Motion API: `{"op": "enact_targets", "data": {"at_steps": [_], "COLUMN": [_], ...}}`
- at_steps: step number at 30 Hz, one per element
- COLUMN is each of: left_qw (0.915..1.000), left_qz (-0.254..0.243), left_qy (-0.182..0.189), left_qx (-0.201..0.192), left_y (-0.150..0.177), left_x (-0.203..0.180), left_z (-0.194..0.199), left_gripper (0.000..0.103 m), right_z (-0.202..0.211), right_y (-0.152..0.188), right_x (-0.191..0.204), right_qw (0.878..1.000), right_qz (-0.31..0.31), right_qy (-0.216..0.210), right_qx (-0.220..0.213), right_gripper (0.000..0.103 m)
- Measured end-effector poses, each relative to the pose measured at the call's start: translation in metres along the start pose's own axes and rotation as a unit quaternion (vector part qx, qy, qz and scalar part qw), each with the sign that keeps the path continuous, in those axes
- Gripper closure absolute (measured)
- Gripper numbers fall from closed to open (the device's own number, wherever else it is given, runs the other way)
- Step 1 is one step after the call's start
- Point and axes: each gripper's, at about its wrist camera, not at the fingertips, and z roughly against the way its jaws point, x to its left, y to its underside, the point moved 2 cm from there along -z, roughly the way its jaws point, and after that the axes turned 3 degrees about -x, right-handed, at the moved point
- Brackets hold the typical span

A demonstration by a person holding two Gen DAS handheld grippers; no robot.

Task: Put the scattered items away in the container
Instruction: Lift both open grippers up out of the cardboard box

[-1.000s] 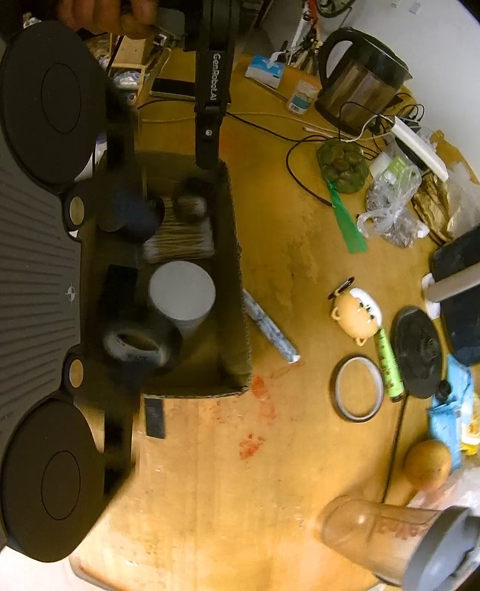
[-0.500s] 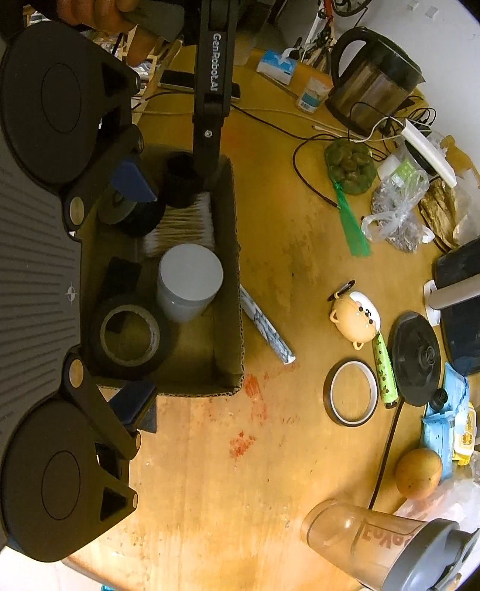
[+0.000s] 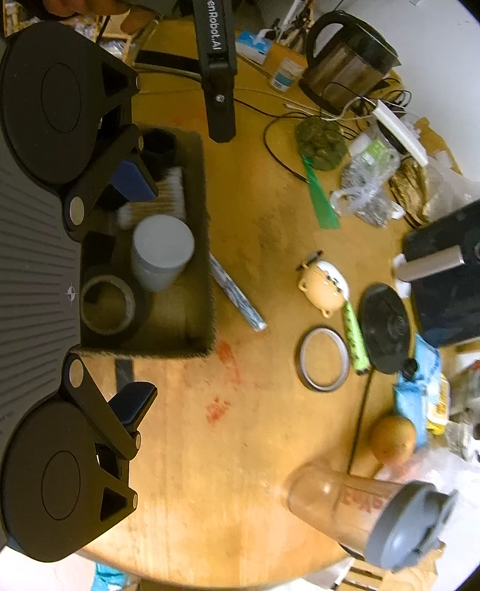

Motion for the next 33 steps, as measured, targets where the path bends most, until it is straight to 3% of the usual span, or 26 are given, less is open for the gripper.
{"op": "enact_targets", "data": {"at_steps": [13,24,33], "left_qw": [0.9996,0.9997,0.9998], "left_qz": [-0.027,-0.023,-0.008], "left_qy": [-0.008,-0.009,-0.018], "left_qx": [0.002,0.001,-0.008], "left_y": [0.001,0.004,0.008], "left_x": [-0.01,-0.01,-0.001], "left_z": [-0.002,0.001,0.009], "left_gripper": [0.03,0.03,0.03], "right_z": [0.016,0.015,0.002], "right_y": [-0.002,-0.003,-0.01], "right_x": [-0.007,-0.007,0.008], "right_qw": [0.995,0.994,0.994], "right_qz": [0.061,0.081,0.105], "right_qy": [0.032,0.022,0.008], "right_qx": [-0.073,-0.066,-0.037], "right_gripper": [0.0,0.0,0.0]}}
